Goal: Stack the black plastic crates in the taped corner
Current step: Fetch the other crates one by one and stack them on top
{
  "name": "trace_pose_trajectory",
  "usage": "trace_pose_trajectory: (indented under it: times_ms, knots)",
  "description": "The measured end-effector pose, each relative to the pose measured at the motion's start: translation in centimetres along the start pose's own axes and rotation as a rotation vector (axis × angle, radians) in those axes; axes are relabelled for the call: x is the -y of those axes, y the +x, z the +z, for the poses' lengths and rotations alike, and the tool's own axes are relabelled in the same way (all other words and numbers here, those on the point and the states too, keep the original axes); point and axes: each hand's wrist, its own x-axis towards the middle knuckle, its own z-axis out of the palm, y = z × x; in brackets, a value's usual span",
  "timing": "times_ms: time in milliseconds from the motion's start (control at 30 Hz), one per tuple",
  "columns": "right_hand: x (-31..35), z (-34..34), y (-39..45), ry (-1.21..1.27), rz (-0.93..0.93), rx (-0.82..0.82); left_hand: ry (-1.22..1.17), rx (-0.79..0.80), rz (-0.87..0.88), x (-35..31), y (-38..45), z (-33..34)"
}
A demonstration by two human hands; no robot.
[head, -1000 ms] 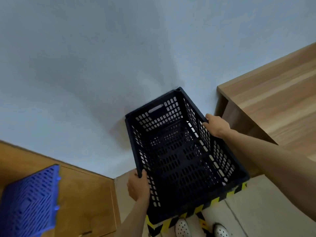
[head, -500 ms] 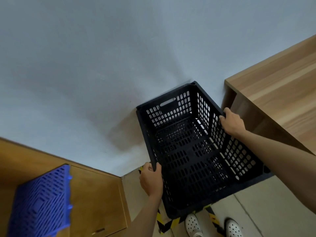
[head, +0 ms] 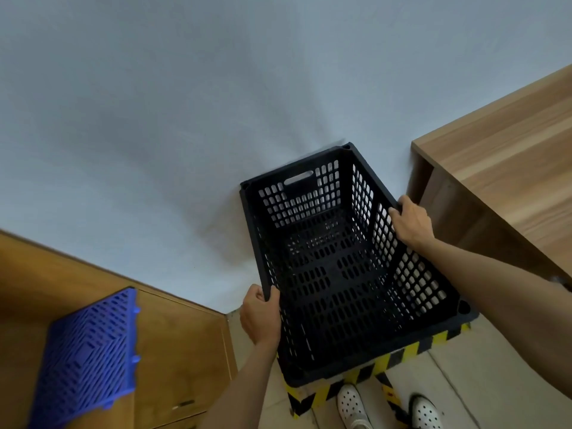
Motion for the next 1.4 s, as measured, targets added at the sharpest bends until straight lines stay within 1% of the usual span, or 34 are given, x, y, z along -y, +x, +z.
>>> trace_pose_trajectory:
  times_ms: [233,267,367,433,567,700,767,833,900,967,1033,1100,1267,1400]
  knots:
    - [-1.3,0.6,1.4,-0.106,-0.027,0.145,-0.010,0.026,-0.114,1.1,-1.0,2.1]
    - [-1.3,0.5,1.5,-0.115,-0.028,0.151,0.014,0.056,-0.088,1.2,-0.7,2.2]
    - [-1.2,-0.3,2.1,-0.151,-0.029,0.189,0.137,0.171,0.065,2.2,0.2,1.8]
    - [-1.4,-0.6,2.4,-0.163,-0.029,0.213,0.172,0.203,0.134,2.6,0.9,1.5]
    - [-1.5,-1.3,2.1,-0.214,-0.041,0.238,0.250,0.118,0.189,1.4,1.8,0.8]
    - [-1.6,-1.8,1.2,-0.348,-0.068,0.267,0.275,0.149,0.188,-0.1,1.8,0.5]
    - [-1.7,-1.9,0.8,-0.385,-0.061,0.296,0.245,0.136,0.194,-1.0,1.9,0.6]
    - [-1.5,-2.3,0.6,-0.425,-0.036,0.339,0.239,0.149,0.304,-2.2,2.5,1.0]
    - [-1.5,-2.9,0.6,-0.484,-0.003,0.390,0.265,0.236,0.429,-3.5,3.3,1.6]
    - [-2.2,-3.3,0.3,-0.487,0.022,0.406,0.306,0.367,0.528,-4.5,4.0,2.5]
    - [-3.4,-3.3,-0.6,-0.455,0.033,0.384,0.339,0.478,0.593,-5.2,4.5,3.5]
    - [-4.7,-3.0,-2.0,-0.399,0.030,0.356,0.353,0.554,0.640,-5.7,4.4,4.5]
    - [-6.3,-3.3,-6.1,-0.320,-0.047,0.261,0.388,0.691,0.749,-7.6,3.5,7.9]
    - [-7.5,-5.2,-9.3,-0.311,-0.085,0.251,0.375,0.749,0.840,-11.3,0.8,11.0]
